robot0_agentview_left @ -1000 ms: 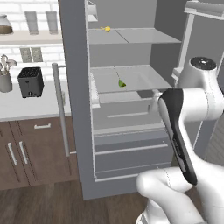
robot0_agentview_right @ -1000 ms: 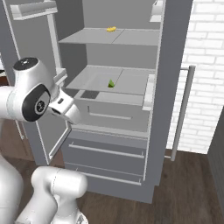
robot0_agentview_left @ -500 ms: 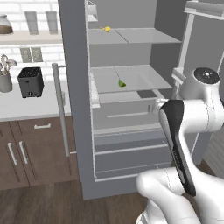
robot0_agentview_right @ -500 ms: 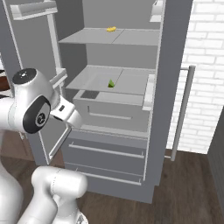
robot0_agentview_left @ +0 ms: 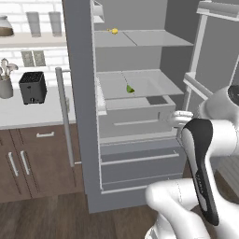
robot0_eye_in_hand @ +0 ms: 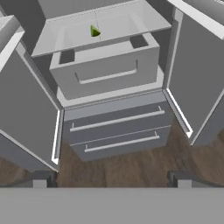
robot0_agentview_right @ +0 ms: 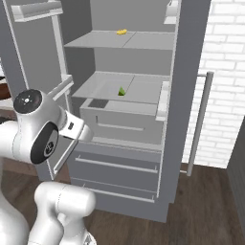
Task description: Grab a lemon wedge from the fridge and one ice cube from the ice bowl, and put them in the glass of lemonade.
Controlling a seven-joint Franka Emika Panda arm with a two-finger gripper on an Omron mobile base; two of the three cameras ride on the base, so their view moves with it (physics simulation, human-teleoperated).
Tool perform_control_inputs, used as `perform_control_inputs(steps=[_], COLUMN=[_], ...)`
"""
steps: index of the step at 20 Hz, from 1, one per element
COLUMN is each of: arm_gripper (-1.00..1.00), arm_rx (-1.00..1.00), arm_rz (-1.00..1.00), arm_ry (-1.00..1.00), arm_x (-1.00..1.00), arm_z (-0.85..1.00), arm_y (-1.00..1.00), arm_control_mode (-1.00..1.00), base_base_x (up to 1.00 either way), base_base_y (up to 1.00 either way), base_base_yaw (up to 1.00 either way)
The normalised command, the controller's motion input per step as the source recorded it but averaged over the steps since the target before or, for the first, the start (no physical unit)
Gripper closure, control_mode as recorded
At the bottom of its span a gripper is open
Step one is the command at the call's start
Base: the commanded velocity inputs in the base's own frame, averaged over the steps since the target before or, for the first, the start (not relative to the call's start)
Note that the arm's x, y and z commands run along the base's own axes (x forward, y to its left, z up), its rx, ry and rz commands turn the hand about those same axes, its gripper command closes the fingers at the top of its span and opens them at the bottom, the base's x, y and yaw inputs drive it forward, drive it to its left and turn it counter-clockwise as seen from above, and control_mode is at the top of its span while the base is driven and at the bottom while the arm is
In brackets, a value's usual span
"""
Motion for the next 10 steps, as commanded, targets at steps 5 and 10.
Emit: perform_control_inputs(steps=[5,10], arm_gripper=[-1.0,-1.0], arm_rx=[0.0,0.0], arm_rz=[0.0,0.0], arm_ry=[0.0,0.0], arm_x=[0.0,0.0], arm_z=[0.0,0.0], arm_y=[0.0,0.0], arm_control_mode=[-1.0,-1.0], base_base_x=[0.0,0.0], base_base_y=[0.0,0.0], base_base_yaw=[0.0,0.0])
